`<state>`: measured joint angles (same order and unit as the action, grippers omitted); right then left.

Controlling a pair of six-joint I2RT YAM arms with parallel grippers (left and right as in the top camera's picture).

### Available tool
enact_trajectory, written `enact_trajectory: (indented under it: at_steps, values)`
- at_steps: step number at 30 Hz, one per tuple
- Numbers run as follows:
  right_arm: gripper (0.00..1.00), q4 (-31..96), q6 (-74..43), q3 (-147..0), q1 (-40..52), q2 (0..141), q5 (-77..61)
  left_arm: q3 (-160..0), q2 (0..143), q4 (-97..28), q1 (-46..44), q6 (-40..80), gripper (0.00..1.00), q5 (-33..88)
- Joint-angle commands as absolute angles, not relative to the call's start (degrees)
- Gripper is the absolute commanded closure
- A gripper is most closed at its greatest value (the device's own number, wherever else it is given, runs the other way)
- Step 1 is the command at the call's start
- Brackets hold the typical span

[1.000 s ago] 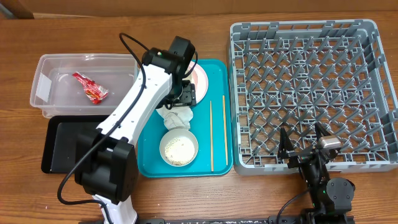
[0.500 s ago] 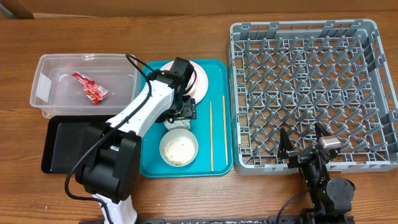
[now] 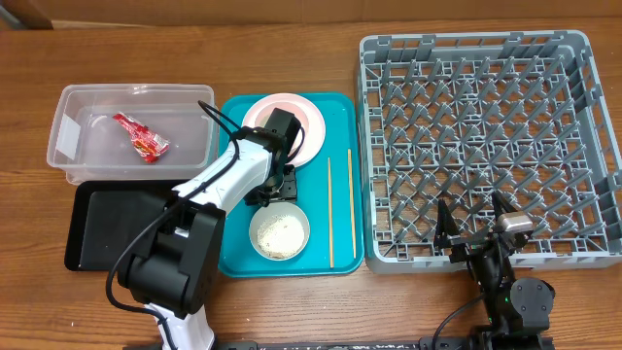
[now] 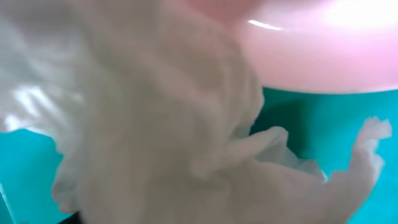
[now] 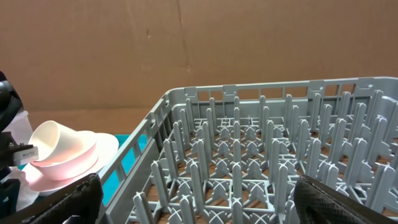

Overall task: Sort waste into correct bins and load items into the dishwasher
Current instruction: 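Carry the tissue left and release it into the clear bin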

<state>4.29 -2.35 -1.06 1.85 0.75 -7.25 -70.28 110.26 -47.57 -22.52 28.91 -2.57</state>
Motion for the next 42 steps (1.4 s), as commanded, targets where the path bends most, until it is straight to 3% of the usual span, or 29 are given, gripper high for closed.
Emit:
enact_trajectory:
  at_steps: [1, 3, 5, 14, 22, 31, 36, 37, 38, 40, 42]
  values:
    - [0.0, 4.0, -2.6, -0.4, 1.5, 0.5, -7.4, -70.7, 110.5, -47.1, -22.4, 29.4, 0.55, -2.5]
    - [0.0, 4.0, -2.6, -0.4, 1.5, 0.5, -7.4, -72.4, 110.4, -47.6, -22.4, 28.4, 0.84, -2.5]
    - [0.0, 4.0, -2.6, -0.4, 1.5, 0.5, -7.4, -74.3, 110.2, -48.8, -22.4, 28.3, 0.96, -2.5]
    - [0.0, 4.0, -2.6, -0.4, 1.5, 0.5, -7.4, -86.8, 101.3, -57.6, -21.7, 28.3, 0.96, -6.3]
    - [0.0, 4.0, -2.6, -0.4, 1.5, 0.5, -7.4, -90.6, 94.9, -59.4, -14.0, 28.3, 0.96, -14.7]
    - [0.0, 4.0, -2.6, -0.4, 1.5, 0.5, -7.4, -90.5, 102.0, -58.9, 2.1, 28.3, 0.91, -13.6]
    - [0.0, 4.0, -2.6, -0.4, 1.5, 0.5, -7.4, -90.5, 108.0, -57.9, 4.3, 28.3, 0.9, -13.3]
    - [0.0, 4.0, -2.6, -0.4, 1.5, 0.5, -7.4, -90.5, 108.7, -57.5, 4.6, 28.3, 0.8, -13.1]
    - [0.0, 4.0, -2.6, -0.4, 1.5, 0.5, -7.4, -90.5, 109.1, -57.4, 5.0, 28.2, 0.64, -12.6]
    - [0.0, 4.0, -2.6, -0.4, 1.5, 0.5, -7.4, -90.7, 108.9, -57.2, 5.3, 26.8, 0.05, -10.3]
    - [0.0, 4.0, -2.6, -0.4, 1.5, 0.5, -7.4, -91.9, 108.6, -57.8, 5.6, 25.6, 0.02, -7.5]
